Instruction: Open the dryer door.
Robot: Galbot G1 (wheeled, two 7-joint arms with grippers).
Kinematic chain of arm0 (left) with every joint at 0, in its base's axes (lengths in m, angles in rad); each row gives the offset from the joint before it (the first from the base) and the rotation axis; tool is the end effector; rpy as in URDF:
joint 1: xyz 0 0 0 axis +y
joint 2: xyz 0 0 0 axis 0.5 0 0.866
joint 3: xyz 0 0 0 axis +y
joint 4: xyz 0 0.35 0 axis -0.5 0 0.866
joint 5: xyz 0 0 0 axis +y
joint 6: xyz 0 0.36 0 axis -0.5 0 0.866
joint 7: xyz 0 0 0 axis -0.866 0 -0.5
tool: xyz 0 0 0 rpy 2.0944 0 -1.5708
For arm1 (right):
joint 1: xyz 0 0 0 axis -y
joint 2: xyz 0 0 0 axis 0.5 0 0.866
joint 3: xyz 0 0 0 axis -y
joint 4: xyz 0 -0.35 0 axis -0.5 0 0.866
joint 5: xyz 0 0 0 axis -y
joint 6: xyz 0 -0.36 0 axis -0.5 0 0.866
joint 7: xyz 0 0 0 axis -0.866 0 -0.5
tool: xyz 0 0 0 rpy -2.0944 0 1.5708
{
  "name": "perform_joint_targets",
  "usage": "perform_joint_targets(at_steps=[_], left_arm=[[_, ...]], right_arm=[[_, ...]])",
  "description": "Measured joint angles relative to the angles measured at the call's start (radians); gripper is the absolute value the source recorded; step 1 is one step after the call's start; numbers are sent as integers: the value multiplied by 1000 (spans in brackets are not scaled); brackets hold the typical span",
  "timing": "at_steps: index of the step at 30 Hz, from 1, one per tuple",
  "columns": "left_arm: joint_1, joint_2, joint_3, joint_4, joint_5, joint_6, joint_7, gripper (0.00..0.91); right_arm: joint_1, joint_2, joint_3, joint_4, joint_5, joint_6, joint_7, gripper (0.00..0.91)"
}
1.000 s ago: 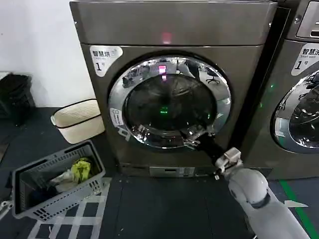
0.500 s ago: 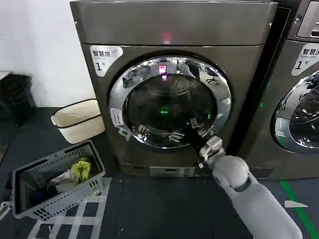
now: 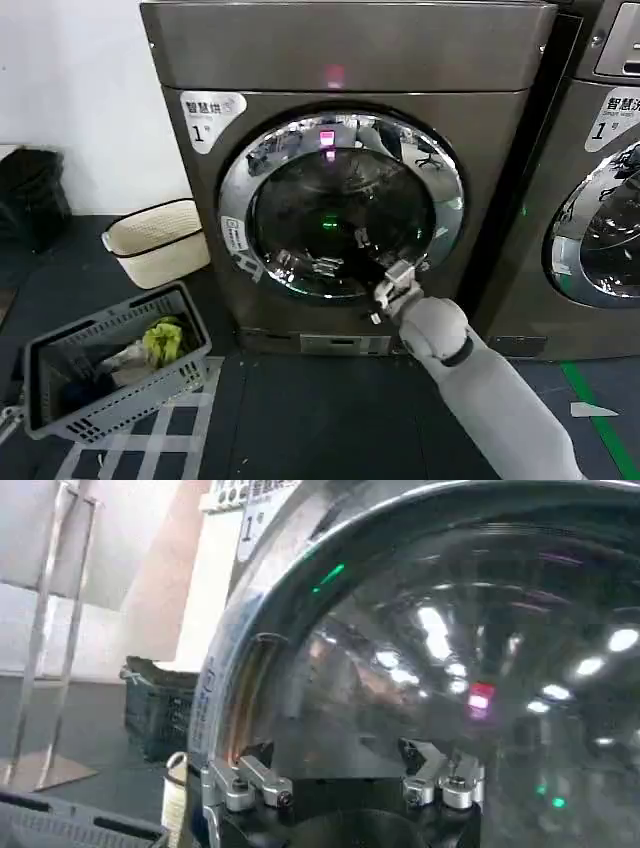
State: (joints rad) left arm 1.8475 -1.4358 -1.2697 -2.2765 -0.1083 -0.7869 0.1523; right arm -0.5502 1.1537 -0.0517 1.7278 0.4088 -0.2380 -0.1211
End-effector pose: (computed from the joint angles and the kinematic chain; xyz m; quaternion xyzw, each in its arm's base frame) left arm 0.0753 0.2000 -0.2074 -0.0457 0.8805 0.3368 0.3304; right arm 0.4276 0.0579 -0.1627 -0.3337 0.9353 -0.0915 0.0738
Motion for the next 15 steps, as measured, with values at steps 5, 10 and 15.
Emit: perform_joint_targets(at_steps=[5, 10, 15], left_arm=[[-3, -4, 0, 2, 3, 1, 0, 907], [-2, -9, -1, 3, 5, 1, 0, 907], [-1, -15, -3, -1, 6, 1, 1, 907]], right_arm=[[28, 30, -35, -28, -7, 0, 5, 907], [48, 66, -61, -54, -18, -1, 4, 907], [70, 102, -83, -86, -28, 4, 3, 907]])
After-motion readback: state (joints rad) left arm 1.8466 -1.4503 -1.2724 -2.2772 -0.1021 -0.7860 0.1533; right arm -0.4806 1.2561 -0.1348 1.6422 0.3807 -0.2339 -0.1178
